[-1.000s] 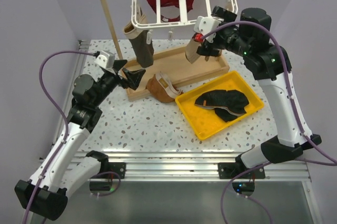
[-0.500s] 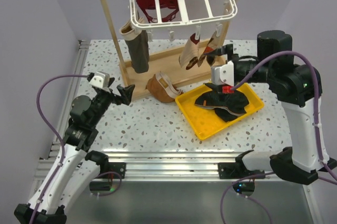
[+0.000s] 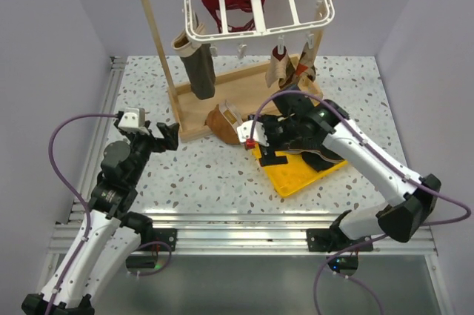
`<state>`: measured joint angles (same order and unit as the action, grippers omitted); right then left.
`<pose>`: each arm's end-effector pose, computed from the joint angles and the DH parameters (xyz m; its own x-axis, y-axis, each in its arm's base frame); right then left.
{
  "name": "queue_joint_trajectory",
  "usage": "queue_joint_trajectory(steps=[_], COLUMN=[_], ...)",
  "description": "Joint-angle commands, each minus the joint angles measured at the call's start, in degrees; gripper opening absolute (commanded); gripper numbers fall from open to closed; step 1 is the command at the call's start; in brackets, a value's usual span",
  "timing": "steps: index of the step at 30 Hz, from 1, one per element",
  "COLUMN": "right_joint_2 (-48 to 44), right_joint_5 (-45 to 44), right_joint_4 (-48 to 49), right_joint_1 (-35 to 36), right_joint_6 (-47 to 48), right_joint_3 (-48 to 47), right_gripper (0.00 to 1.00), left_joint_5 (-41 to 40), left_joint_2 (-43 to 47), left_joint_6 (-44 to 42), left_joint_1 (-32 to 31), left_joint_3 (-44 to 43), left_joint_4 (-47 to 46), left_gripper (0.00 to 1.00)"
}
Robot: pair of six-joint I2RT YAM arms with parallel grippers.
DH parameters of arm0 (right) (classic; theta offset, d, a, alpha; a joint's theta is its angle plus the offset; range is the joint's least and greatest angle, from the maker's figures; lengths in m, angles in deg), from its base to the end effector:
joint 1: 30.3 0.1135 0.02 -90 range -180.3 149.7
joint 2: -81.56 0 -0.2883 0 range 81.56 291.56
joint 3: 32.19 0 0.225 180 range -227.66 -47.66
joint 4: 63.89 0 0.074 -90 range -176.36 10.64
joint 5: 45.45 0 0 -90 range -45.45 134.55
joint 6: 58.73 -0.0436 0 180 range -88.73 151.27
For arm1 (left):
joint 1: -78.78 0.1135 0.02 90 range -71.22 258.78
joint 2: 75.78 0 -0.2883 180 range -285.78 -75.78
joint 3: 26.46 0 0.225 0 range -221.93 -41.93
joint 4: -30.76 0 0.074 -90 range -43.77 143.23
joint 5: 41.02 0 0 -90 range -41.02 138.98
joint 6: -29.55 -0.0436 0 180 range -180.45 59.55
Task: Remove the underwear clipped to the hanger
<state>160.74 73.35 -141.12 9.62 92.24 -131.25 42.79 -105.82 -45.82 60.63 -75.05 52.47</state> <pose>0.1691 0.1688 0.3787 0.3526 -0.7040 -0.6165 -0.9342 -0.2272 -0.2749 0.0973 -0.0270 0.3229 -0.1031 -0.2305 -0.9676 0.1874 0.9509 -0.2464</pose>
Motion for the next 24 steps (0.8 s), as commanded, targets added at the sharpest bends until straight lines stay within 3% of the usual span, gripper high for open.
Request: queue_joint_trajectory(steps=[1,7,11,24], right_joint_2=[2.81,12.29,21.42,35.51], right_joint_5=[-16.80,-28.43,-37.91,-49.36], right_joint_4=[21.18,36.60,38.99,44.09], right_joint_1=[4.98,11.58,14.57,15.54], right_joint_6=[-12.00,-20.09,-21.34,-18.44], right_joint_3=[4.65,10.12,8.10,3.44], right_gripper=[0.89,0.85,0.79,0.62], left_joint_5=[-3.38,-3.74,-3.65,-4.35], left_joint_2=[0.60,3.15,3.85,7.01], left_joint_6=[2.85,4.17,4.26,1.89], left_joint_1=[-0.13,-0.13,-0.13,-0.04], left_joint_3=[0.51,2.10,2.63,2.80], left_joint_4=[1.84,1.76,2.02,2.72], left_gripper=[1.00,1.00,1.00,1.00])
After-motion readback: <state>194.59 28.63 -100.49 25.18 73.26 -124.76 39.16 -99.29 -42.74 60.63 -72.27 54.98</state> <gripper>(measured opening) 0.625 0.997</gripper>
